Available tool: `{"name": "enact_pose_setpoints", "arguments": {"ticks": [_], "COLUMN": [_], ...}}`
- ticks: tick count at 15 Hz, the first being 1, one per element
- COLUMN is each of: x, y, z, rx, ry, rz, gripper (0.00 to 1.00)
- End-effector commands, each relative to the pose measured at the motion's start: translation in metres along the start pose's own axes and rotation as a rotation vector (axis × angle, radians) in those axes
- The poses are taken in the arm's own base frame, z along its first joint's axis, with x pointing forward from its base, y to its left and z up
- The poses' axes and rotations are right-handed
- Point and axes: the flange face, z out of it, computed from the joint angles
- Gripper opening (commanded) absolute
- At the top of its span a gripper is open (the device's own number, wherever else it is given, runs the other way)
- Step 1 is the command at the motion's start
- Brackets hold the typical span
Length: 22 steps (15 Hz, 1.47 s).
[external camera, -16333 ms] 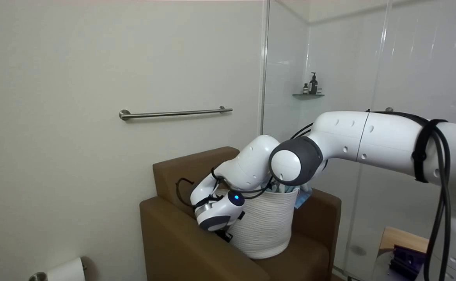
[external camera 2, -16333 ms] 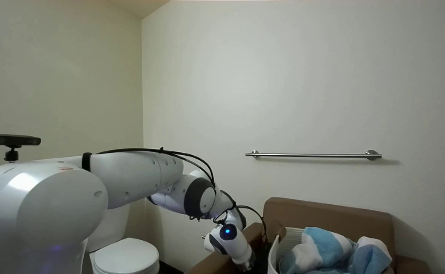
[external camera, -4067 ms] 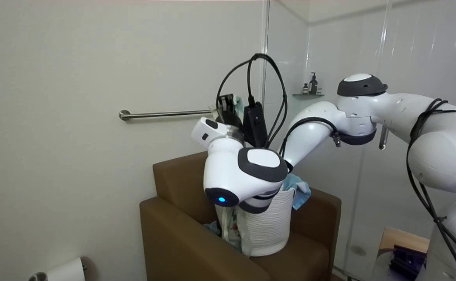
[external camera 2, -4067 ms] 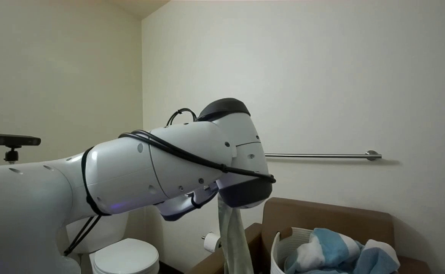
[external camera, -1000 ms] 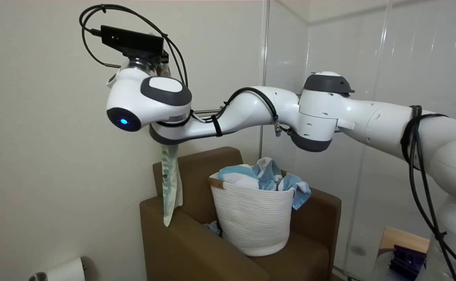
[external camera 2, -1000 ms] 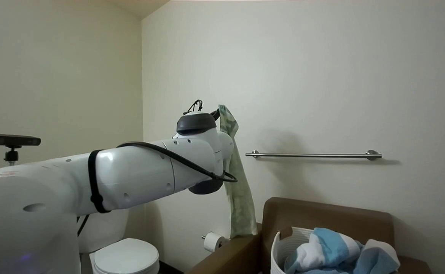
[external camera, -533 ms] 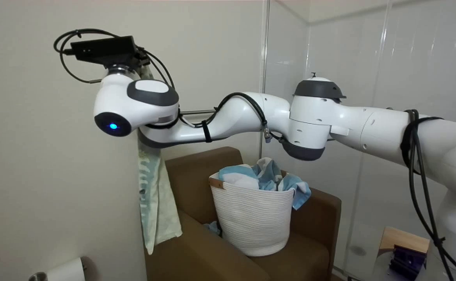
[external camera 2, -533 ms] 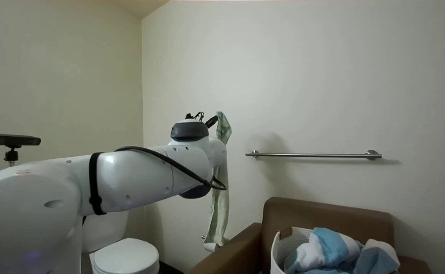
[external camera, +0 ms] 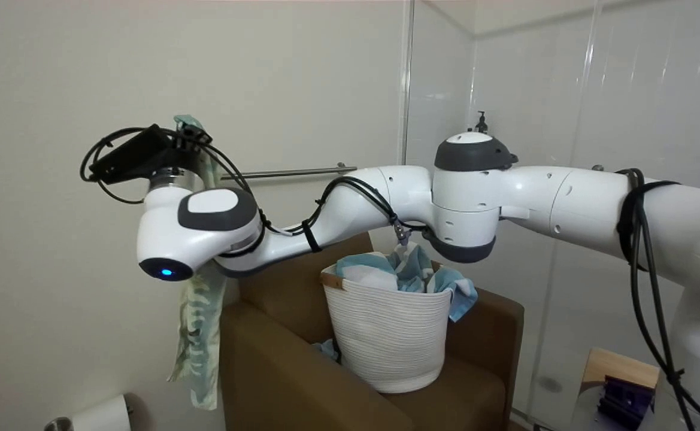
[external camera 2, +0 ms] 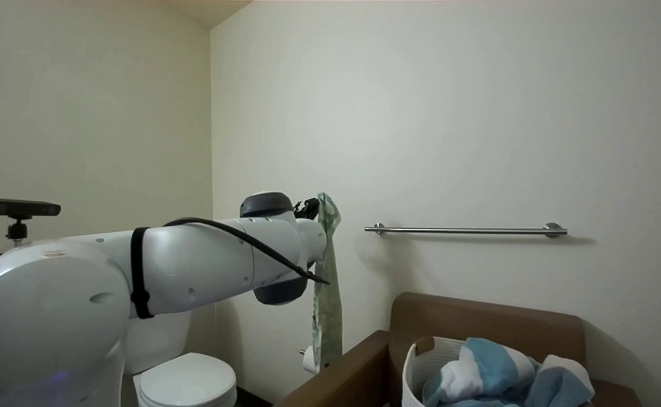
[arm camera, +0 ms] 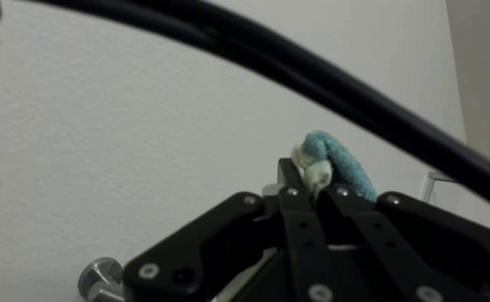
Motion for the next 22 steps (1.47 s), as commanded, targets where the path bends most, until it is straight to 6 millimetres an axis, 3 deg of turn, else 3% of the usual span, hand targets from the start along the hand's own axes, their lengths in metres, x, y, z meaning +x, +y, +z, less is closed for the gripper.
{"name": "enact_pose_setpoints", "arguments": {"ticks": [1, 3, 5, 7, 10, 11, 17, 20, 22], "x": [-0.003, -0.008, -0.026, -0.044, -0.052, -0.027, 0.018, 0.031, 0.018], "y": [-0.027, -0.073, -0.114, -0.118, -0.149, -0.138, -0.18, -0.204, -0.229], "z": [0.018, 0.063, 0.116, 0.162, 0.209, 0.215, 0.234, 0.233, 0.218], "rx": [-0.024, -0.028, 0.004, 0.011, 0.038, 0.076, 0.299, 0.455, 0.545], "ry": [0.024, 0.056, 0.115, 0.203, 0.359, 0.408, 0.727, 0.867, 0.961], "rz": [-0.188, -0.232, -0.263, -0.268, -0.273, -0.255, -0.263, -0.29, -0.243], "gripper": [0.09, 0.1, 0.1, 0.1, 0.09, 0.08, 0.09, 0.09, 0.07]}}
